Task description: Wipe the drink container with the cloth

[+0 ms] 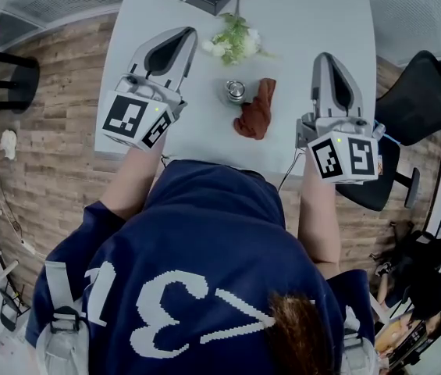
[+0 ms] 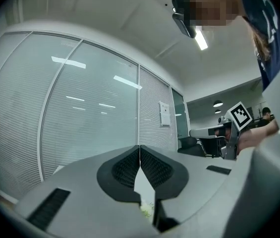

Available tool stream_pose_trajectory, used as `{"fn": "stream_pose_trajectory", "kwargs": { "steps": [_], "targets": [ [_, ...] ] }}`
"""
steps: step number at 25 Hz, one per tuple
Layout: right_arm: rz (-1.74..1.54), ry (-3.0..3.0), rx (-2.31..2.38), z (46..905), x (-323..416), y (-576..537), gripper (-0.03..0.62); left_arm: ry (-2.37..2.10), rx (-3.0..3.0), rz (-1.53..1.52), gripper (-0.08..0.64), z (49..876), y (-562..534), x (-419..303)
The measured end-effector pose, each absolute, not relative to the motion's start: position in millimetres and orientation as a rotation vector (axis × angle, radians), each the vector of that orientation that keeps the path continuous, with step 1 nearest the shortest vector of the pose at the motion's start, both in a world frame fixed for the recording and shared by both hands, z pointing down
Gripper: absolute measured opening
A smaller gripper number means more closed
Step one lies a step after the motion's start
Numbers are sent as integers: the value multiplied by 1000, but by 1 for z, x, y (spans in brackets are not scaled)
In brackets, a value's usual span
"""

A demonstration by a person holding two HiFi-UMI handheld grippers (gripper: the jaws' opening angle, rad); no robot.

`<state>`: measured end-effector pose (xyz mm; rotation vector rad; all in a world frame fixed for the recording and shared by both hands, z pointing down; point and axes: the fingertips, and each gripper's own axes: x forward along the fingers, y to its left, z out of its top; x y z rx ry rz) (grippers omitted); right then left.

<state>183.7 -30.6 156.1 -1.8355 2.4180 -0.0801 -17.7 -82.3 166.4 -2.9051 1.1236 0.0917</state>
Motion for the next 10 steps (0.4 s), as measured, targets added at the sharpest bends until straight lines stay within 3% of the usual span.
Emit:
{"fn": "stream_pose_trajectory", "kwargs": {
  "steps": [10],
  "targets": [
    [-48,2411,-1858,154,183,-23,25,1127,-2893,70,18,168,-75,-19]
  ]
}}
